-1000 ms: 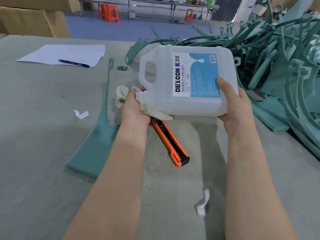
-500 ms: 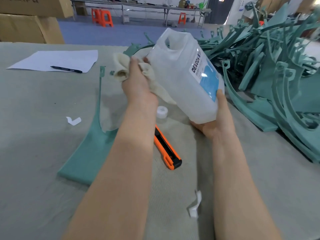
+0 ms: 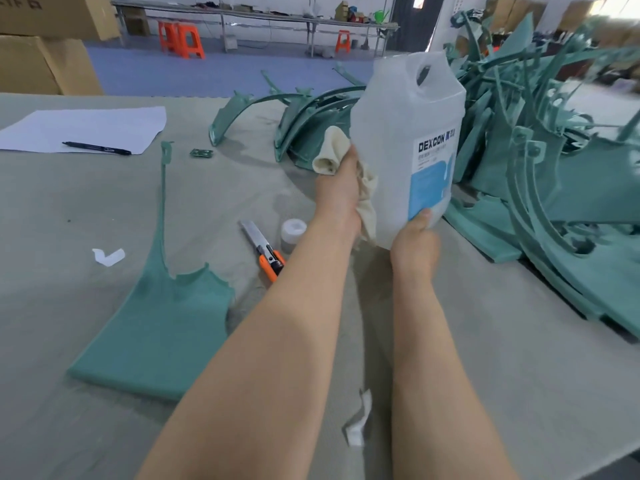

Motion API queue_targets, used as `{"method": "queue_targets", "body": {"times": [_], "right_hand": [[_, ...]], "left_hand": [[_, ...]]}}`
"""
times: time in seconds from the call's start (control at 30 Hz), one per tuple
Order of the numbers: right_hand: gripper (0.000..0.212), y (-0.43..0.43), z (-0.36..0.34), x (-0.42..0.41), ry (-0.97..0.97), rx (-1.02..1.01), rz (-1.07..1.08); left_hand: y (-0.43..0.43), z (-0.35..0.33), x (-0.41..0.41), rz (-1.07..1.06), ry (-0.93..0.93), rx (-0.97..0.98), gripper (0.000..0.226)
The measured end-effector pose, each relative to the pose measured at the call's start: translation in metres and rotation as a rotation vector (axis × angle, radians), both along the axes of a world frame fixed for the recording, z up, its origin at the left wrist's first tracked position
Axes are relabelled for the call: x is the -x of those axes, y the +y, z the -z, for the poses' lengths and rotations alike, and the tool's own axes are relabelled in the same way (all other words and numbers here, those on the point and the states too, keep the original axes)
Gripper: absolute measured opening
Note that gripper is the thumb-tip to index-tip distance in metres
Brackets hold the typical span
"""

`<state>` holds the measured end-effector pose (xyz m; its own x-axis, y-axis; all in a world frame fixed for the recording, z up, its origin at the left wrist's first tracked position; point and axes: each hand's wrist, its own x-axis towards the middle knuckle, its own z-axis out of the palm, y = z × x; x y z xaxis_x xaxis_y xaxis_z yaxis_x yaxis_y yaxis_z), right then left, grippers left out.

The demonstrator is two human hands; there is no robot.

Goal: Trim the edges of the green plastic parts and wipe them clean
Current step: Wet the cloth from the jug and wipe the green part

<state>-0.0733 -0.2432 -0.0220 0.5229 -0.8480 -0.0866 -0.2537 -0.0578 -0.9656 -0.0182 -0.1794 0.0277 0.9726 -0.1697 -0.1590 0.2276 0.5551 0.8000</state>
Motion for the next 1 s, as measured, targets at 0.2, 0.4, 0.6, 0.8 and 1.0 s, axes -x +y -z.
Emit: {"method": "queue_targets", "body": {"times": [0.2, 0.4, 0.6, 0.8, 1.0], "right_hand": [[0.040, -0.002, -0.003, -0.001, 0.071, -0.058, -0.004], [0.041, 0.007, -0.011, 0.008, 0.054, 0.077, -0.049], [0.028, 0.034, -0.039, 0.019, -0.102, 0.473, -0.330], [0.031, 0.084, -0.017, -0.029, 0.402, 0.777, -0.795], [0.031, 0.085, -0.023, -0.024, 0.157, 0.718, -0.665]], "left_hand": [[-0.005, 0.006, -0.009, 0.009, 0.022, 0.000, 0.019], [0.008, 0.003, -0.005, -0.177, 0.039, 0.001, 0.009], [0.081, -0.013, -0.017, -0.475, 0.087, 0.156, 0.031], [0.112, -0.020, -0.020, -0.507, 0.057, 0.136, 0.034], [0.112, -0.024, -0.025, -0.469, 0.063, 0.103, 0.033]]}}
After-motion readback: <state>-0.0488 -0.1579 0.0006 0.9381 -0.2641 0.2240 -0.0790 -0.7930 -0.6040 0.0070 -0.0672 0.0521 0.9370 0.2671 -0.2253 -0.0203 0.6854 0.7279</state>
